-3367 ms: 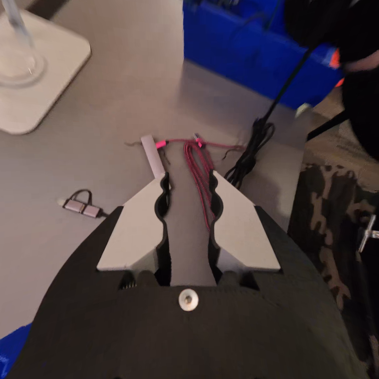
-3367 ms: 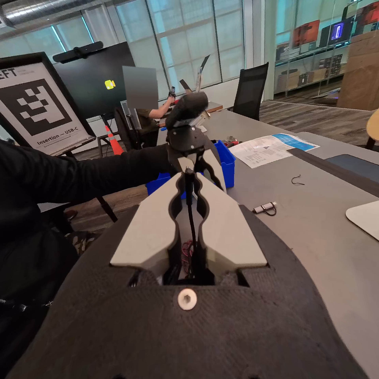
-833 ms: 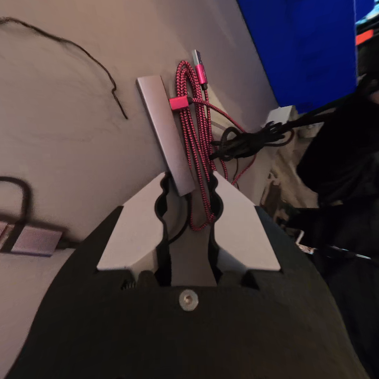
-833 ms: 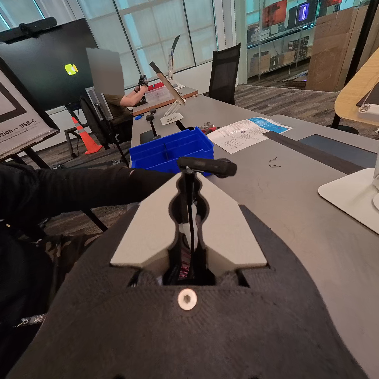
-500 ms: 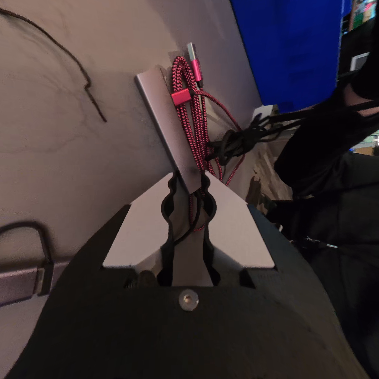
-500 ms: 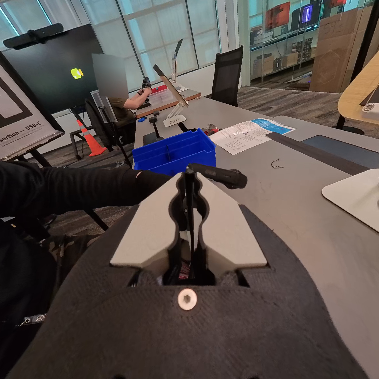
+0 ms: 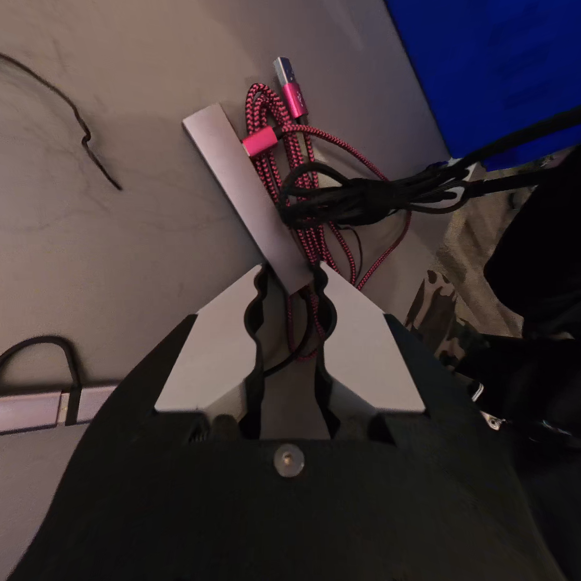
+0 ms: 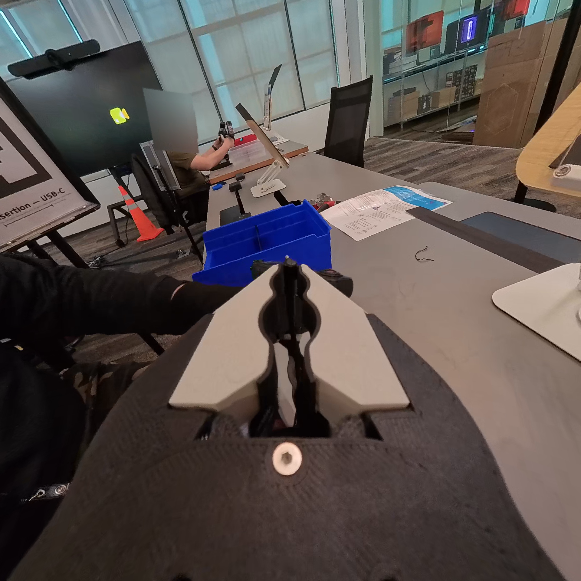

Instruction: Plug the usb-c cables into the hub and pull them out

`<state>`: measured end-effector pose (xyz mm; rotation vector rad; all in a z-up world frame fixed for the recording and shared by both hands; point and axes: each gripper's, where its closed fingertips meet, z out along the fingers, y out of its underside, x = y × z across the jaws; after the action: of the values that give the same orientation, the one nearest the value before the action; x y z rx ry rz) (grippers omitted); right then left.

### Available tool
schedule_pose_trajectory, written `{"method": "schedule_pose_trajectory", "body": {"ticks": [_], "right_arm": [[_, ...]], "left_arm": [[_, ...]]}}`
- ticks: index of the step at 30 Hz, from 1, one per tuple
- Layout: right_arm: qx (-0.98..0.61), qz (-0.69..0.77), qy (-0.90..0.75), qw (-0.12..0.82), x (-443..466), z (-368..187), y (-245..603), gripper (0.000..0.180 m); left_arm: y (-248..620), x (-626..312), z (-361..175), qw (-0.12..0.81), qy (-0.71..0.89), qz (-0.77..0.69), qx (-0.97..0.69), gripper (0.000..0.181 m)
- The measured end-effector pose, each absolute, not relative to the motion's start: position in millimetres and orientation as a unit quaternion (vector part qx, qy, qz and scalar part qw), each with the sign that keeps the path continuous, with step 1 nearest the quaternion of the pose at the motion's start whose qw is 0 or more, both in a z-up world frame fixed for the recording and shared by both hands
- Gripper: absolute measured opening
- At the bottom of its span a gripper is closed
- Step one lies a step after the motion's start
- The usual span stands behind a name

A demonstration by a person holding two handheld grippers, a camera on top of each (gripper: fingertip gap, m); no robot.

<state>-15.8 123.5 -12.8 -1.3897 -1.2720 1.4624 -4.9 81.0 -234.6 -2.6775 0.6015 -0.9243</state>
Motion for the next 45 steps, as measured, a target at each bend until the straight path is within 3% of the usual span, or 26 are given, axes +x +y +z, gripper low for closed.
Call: {"method": "schedule_pose_trajectory", "body": {"ticks": [2, 11, 13, 16, 29, 33, 45], "right_arm": [[-0.541, 0.568, -0.497, 0.37, -16, -13, 123, 0.005], [-0.538, 0.568, -0.495, 0.378, -13, -7, 123, 0.005], [-0.539, 0.567, -0.494, 0.379, -11, -7, 124, 0.005], [-0.539, 0.567, -0.492, 0.383, -9, -5, 125, 0.005], [-0.537, 0.57, -0.487, 0.388, -4, -3, 128, 0.005], [-0.536, 0.572, -0.487, 0.386, -4, -3, 128, 0.005], [-0.526, 0.548, -0.493, 0.424, -2, 7, 128, 0.005]], "left_arm": [[82, 1, -233, 0.128, 0.212, -0.302, -0.921, 0.04], [98, 10, -244, 0.202, 0.266, -0.087, -0.939, 0.058], [100, 13, -244, 0.222, 0.265, -0.079, -0.935, 0.051], [103, 11, -243, 0.241, 0.25, -0.094, -0.933, 0.033], [105, -6, -203, 0.3, 0.134, -0.328, -0.886, 0.026], [95, -17, -196, 0.267, 0.096, -0.42, -0.862, 0.026], [111, -70, -150, 0.335, -0.001, -0.513, -0.791, 0.025]]}}
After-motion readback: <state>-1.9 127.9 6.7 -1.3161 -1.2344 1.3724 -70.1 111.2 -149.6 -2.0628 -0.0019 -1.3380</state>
